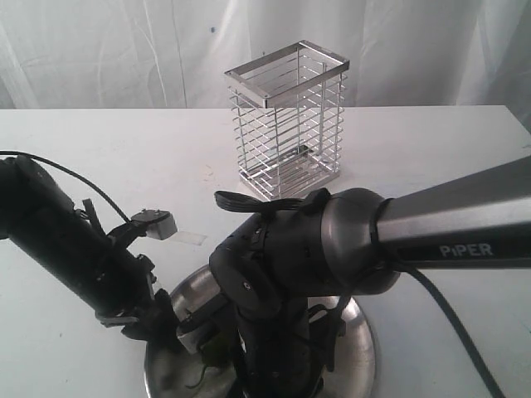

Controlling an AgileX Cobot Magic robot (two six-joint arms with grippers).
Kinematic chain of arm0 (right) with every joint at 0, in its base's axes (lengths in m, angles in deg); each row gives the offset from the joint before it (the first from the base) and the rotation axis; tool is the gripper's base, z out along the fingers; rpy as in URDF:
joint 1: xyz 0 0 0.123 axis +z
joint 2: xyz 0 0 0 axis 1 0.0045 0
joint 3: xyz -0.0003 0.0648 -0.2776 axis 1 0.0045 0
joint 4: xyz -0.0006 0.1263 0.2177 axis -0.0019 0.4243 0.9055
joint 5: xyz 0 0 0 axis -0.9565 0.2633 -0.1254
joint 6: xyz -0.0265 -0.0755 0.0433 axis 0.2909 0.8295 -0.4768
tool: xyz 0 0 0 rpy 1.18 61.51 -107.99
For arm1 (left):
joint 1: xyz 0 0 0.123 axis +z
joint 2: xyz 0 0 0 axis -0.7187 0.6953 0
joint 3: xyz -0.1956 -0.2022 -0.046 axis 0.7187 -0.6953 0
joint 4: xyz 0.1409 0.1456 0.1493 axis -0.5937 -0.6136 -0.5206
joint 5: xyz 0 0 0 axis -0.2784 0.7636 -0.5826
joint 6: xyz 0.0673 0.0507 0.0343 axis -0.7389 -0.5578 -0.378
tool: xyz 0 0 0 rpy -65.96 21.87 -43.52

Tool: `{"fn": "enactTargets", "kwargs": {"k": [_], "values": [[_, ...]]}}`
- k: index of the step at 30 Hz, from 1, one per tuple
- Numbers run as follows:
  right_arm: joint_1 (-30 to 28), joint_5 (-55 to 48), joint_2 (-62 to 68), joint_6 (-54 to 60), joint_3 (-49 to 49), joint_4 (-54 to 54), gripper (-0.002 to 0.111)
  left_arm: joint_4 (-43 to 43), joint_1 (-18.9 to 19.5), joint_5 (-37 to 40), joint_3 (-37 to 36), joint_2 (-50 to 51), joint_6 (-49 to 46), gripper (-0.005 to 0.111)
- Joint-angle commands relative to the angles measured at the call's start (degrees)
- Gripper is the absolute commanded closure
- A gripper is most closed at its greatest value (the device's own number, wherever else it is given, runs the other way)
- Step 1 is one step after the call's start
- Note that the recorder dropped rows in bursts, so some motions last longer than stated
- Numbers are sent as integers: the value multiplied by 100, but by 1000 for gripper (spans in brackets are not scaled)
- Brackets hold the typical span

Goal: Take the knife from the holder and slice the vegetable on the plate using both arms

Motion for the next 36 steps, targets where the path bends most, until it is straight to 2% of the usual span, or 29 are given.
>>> {"fn": "enactTargets", "kwargs": {"k": [1,4,6,9,12,16,21,29,32,36], "values": [[-23,309,59,52,24,-183,108,-106,241,-89,-11,-346,139,63],[-23,354,59,52,24,-183,108,-106,520,26,-11,-743,139,73],[-23,425,59,52,24,-183,108,-106,636,119,-78,-1032,139,75],[-23,556,59,52,24,-246,108,86,663,-41,-508,-1576,180,75],[-34,709,59,52,24,-290,108,683,548,-635,-1175,-2254,80,75],[-48,810,59,52,24,-290,108,1659,86,-1399,-1824,-3008,-524,75],[-48,824,59,52,24,-290,108,1911,-614,-2273,-2362,-3212,-659,74],[-48,890,59,52,24,-290,108,2082,-1578,-3654,-2751,-3212,-773,60],[-48,1021,59,52,24,-290,108,2082,-2020,-4308,-2862,-3212,-763,61],[-48,1140,59,52,24,-290,108,2004,-2569,-4785,-2870,-3212,-721,65]]}}
